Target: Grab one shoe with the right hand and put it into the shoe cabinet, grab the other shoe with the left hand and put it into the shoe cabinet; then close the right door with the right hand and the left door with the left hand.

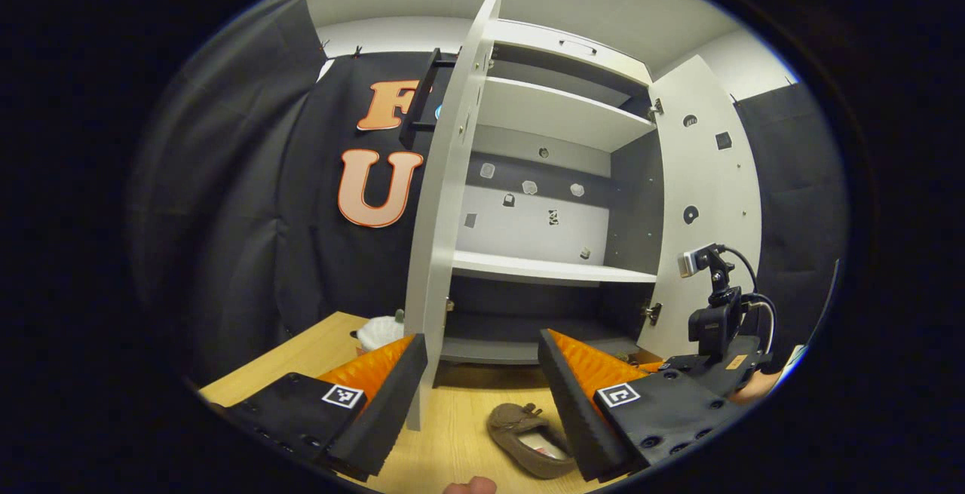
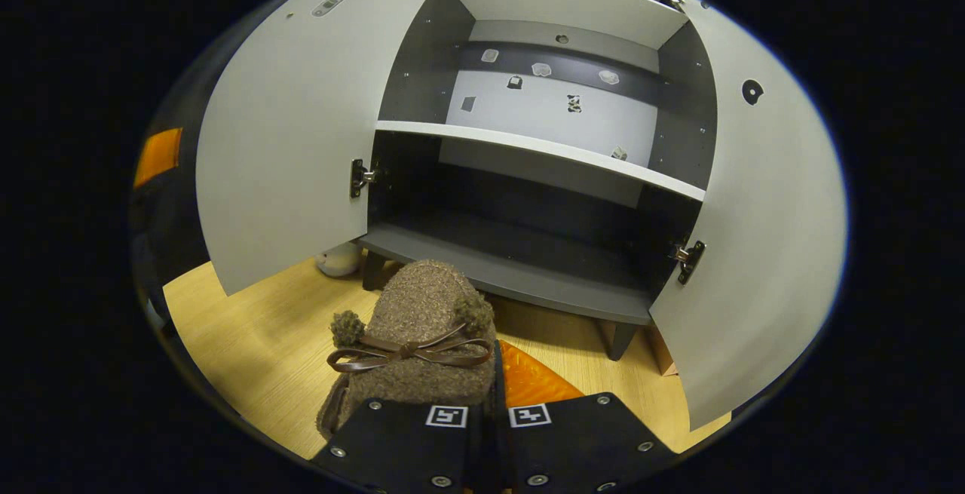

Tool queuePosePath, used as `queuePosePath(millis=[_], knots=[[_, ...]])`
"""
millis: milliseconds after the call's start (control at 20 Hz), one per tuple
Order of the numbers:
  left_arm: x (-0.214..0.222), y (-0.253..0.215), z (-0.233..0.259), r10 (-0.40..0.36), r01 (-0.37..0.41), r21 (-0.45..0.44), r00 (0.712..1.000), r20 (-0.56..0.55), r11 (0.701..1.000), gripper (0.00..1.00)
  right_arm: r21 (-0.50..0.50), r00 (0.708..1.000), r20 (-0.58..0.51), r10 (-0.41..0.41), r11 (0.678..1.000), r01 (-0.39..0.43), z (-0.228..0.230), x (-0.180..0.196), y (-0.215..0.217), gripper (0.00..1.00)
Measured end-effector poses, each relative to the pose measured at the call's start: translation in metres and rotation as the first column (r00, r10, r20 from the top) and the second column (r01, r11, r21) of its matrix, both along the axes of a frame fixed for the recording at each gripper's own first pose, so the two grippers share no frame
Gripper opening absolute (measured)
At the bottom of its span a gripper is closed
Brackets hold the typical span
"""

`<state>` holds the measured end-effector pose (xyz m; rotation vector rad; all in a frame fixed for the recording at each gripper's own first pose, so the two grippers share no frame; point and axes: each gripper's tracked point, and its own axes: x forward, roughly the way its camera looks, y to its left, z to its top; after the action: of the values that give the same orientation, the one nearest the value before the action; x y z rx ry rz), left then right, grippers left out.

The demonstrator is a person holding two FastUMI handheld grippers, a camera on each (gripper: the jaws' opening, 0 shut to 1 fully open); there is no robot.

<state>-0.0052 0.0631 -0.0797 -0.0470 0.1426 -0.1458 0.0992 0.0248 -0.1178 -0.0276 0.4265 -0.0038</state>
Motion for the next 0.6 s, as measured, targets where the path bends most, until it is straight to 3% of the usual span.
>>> queuePosePath(millis=[200,350,500,600], knots=[[0.005,0.001,0.008,0.005,-0.009,0.046,0.997,0.078,0.999,0.96,-0.013,0.999,0.035,0.037,0.999,-0.036,-0.005,0.011,0.004,0.06],[0.005,-0.004,0.006,0.029,-0.032,0.066,0.998,0.053,0.997,0.96,0.009,0.997,0.028,0.068,0.998,-0.068,-0.003,0.015,0.008,0.06],[0.008,-0.013,0.021,0.074,-0.078,0.064,0.995,0.062,0.995,0.96,0.02,0.994,0.075,0.08,0.996,-0.082,0.032,0.033,0.0,0.06],[0.011,-0.019,0.029,0.123,-0.129,0.085,0.99,0.073,0.988,0.96,0.083,0.989,0.141,0.039,0.995,-0.051,0.066,0.055,-0.016,0.06]])
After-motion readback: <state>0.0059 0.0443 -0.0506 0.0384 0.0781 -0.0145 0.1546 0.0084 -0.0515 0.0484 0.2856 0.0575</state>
